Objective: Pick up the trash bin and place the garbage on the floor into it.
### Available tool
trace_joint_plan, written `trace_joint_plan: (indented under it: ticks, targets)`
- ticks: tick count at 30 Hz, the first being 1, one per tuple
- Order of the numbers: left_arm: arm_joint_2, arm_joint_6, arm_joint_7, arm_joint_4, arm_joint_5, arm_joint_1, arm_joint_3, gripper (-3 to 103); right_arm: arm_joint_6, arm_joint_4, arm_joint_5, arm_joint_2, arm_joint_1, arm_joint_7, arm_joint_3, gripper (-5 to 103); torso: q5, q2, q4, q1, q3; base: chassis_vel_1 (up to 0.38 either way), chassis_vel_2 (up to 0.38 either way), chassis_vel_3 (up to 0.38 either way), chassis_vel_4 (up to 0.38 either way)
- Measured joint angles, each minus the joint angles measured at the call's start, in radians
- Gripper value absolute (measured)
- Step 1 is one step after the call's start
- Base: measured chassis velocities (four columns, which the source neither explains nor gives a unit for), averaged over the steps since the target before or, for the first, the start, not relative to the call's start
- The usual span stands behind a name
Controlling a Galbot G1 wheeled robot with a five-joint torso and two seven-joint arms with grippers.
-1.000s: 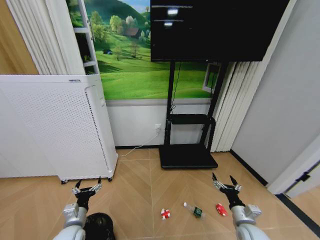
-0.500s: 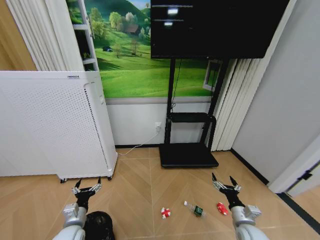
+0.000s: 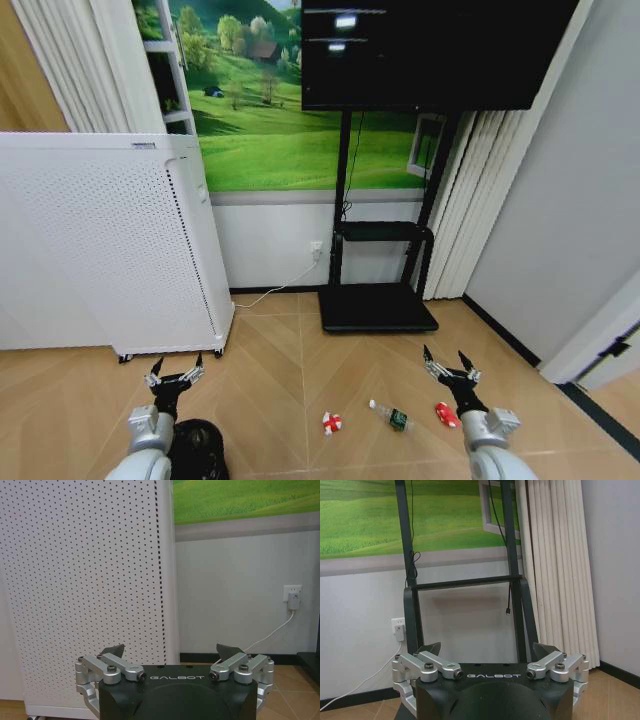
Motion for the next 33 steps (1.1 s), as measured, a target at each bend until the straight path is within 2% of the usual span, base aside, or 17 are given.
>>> trace_joint_plan:
  ticks: [23,26,33]
  targets:
    - [0.002,0.001,0.0,0.006,0.001,-0.004,0.001,100,0.003,-0.001,0.001,-0.001,-0.003,0.002,0.001,100,0.0,-0.085,0.0,-0.02,-0.065,0.0,0.0,0.0,0.0]
    - [0.001,-0.009,-0.002,0.008,-0.01,-0.001,0.004,100,0.008,-0.002,0.006,-0.001,-0.005,0.0,0.002,100,0.0,-0.104,0.0,-0.022,-0.081,0.0,0.0,0.0,0.0]
    - [0.002,-0.017,0.003,0.005,-0.016,0.006,0.005,100,0.009,-0.002,0.018,-0.002,-0.007,-0.008,0.002,100,0.0,-0.112,0.0,-0.024,-0.089,0.0,0.0,0.0,0.0]
